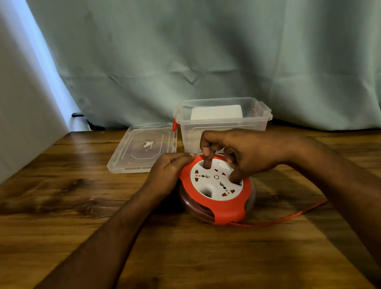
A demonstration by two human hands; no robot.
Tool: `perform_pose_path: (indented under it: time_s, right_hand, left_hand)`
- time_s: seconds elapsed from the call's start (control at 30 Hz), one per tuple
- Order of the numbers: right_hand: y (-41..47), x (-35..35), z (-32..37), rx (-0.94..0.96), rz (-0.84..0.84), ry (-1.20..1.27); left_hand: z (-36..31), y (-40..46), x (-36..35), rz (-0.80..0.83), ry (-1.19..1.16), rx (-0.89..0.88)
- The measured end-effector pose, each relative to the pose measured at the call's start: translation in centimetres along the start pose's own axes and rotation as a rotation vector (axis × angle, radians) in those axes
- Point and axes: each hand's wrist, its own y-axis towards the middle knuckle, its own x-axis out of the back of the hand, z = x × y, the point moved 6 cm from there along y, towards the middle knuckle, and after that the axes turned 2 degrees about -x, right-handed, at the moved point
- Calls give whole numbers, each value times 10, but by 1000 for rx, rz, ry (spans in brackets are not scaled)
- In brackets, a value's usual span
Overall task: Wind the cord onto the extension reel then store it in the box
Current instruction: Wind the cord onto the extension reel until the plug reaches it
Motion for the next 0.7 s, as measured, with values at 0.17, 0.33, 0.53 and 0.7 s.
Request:
perform_pose_path:
  time_s: [0.17,0.33,0.53,0.7]
  right_hand:
    - [1,-1,0,-2,-7,-3]
    - [-1,0,3,-17,-22,-80]
    - [-8,2,12,-73,-35,-207]
    - [-8,2,18,-106,-75,-331]
  left_hand:
    - [2,2,0,4,-1,8]
    - [2,2,-1,3,-1,2]
    - [3,1,-1,6,-66,21]
    - [3,3,0,2,-42,-2]
